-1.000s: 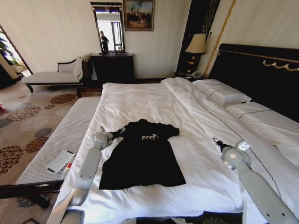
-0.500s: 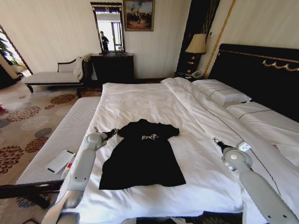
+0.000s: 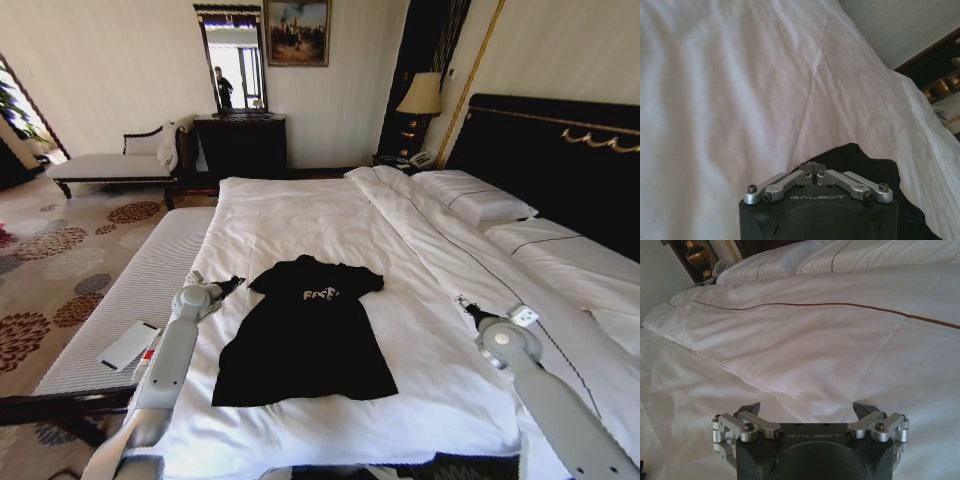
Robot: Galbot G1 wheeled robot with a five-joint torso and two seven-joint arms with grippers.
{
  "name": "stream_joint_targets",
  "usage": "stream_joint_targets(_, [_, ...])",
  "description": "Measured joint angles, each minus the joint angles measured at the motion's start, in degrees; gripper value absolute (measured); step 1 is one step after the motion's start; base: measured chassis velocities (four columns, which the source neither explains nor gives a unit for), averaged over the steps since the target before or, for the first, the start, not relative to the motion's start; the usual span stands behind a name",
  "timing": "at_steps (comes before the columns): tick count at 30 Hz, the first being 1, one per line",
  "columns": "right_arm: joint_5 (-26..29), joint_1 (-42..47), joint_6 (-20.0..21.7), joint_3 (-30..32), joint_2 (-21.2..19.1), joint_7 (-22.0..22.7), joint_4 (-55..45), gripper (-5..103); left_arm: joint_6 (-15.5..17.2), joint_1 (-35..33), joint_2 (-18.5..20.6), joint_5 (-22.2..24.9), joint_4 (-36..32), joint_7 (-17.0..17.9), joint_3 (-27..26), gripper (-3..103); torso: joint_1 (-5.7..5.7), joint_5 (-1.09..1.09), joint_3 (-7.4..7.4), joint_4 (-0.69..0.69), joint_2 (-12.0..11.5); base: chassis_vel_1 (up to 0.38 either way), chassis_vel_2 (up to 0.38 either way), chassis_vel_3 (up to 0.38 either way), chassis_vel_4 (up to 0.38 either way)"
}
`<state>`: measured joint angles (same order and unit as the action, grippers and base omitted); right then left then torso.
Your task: Fold the clothes on the bed.
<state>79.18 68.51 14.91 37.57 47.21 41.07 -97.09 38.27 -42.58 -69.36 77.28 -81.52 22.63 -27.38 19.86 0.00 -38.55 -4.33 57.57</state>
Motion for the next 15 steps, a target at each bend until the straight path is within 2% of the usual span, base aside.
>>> stream_joint_targets(2, [-0.1,0.3,0.0,0.2,0.0,0.0,0.0,100,0.1,-1.0,0.4,0.0,-0.7,-0.1,0.0,-1,0.00,0.00,0.00,0.01,0.0,0.000,0.000,0.000,0.000])
stream_joint_targets(3, [-0.2,0.5,0.0,0.4,0.1,-0.1,0.0,100,0.1,-1.9,0.6,-0.1,-0.9,-0.1,-0.1,4,0.00,0.00,0.00,0.02,0.0,0.000,0.000,0.000,0.000])
stream_joint_targets(4, [-0.5,1.2,0.0,0.7,0.3,-0.1,-0.1,100,0.1,-2.9,0.3,-0.3,-1.0,-0.1,-0.6,21,-0.01,0.00,0.00,0.03,0.0,0.000,0.000,0.000,0.000])
stream_joint_targets(5, [-0.6,1.3,0.0,0.7,0.3,-0.1,-0.1,100,0.1,-2.9,0.1,-0.3,-1.0,-0.2,-0.6,21,0.00,0.00,0.00,0.02,0.0,0.000,0.000,0.000,0.000])
stream_joint_targets(10, [-1.1,2.0,0.0,1.0,0.3,-0.1,-0.5,100,-0.4,-1.8,-1.6,-0.8,0.0,-0.9,-0.6,42,0.00,0.02,0.00,0.00,0.0,0.000,0.000,0.000,0.000])
stream_joint_targets(12, [-1.2,2.2,0.0,1.1,0.3,-0.1,-0.7,100,-0.6,-1.4,-2.1,-1.1,0.4,-1.2,-0.4,42,0.00,0.02,0.00,0.01,0.0,0.000,0.000,0.000,0.000])
stream_joint_targets(15, [-1.3,2.8,0.0,1.5,0.2,0.0,-1.2,100,-0.9,-0.4,-3.5,-2.2,1.9,-1.9,0.1,58,0.00,0.01,0.00,0.01,0.0,0.000,0.000,0.000,0.000])
